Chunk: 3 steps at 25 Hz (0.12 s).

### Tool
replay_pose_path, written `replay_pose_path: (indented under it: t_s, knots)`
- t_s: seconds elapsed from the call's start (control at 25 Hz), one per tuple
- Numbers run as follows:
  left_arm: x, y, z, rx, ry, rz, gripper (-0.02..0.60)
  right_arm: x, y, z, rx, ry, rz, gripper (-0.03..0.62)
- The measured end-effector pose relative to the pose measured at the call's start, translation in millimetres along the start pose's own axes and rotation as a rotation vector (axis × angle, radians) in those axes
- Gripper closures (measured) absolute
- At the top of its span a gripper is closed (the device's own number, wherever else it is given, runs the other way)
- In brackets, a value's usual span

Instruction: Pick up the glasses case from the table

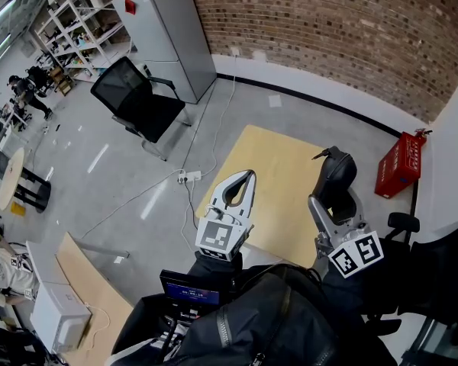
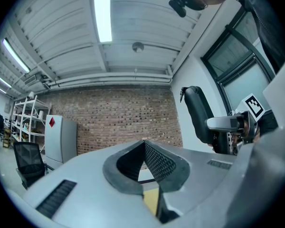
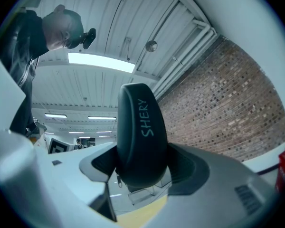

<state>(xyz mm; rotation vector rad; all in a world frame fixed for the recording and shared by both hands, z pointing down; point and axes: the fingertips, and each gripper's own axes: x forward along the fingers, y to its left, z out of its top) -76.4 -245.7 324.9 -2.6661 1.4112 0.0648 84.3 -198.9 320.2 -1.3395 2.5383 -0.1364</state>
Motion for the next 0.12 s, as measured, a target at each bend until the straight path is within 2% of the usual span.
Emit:
replay_pose_path:
  t_s: [0.12]
  knots:
    - [1.5, 0.0, -3.1, -0.009, 0.011, -0.002, 0.583, 0.3, -2.6, -2.8, 0.007, 0.002, -0.005, 0.263]
